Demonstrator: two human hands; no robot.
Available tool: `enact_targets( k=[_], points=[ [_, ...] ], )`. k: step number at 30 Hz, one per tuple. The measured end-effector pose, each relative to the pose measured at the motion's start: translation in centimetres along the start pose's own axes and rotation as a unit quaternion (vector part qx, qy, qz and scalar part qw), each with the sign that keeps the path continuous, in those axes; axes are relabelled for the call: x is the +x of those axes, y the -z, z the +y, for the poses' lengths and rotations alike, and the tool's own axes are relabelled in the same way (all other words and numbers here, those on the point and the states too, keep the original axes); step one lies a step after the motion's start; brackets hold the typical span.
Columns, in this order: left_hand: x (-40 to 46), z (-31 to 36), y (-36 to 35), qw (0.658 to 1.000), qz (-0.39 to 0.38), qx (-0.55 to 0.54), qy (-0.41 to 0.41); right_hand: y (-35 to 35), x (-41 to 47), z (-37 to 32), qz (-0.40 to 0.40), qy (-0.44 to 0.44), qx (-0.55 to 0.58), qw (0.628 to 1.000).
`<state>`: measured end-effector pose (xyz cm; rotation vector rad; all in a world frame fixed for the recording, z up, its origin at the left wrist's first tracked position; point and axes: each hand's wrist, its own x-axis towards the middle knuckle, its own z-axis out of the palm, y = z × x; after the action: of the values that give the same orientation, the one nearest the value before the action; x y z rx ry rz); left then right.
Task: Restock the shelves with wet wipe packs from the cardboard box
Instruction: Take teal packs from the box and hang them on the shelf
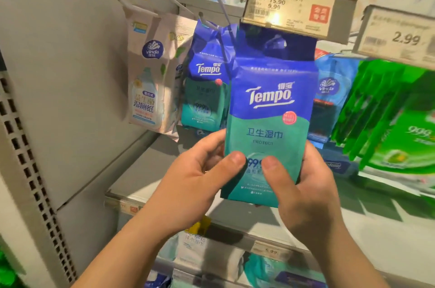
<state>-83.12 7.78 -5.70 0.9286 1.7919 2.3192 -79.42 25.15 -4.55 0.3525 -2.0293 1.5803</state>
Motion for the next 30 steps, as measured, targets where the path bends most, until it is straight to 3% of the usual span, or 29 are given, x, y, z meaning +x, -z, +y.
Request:
enact_targets(
  k=[5,10,20,30],
  points=[
    [1.5,1.5,-1.1,0.999,0.0,0.011,-0.046,0.3,1.3,-1.4,0.018,0.017,0.036,0.999],
    [2.2,1.8,-1.9,0.997,0.041,0.003,-0.058,-0.2,2.3,-1.5,0.025,-0.047,0.081,0.995],
    [1.8,-1.7,-1.3,0.997,0.073,0.018,0.011,-0.6,1.5,1.9,0.033,-0.133,0.041,0.99],
    [2.0,0.1,-1.5,0.993,0.03,-0.022,-0.113,0.3,2.0,-0.1,0.011,0.024,0.024,0.999]
  ],
)
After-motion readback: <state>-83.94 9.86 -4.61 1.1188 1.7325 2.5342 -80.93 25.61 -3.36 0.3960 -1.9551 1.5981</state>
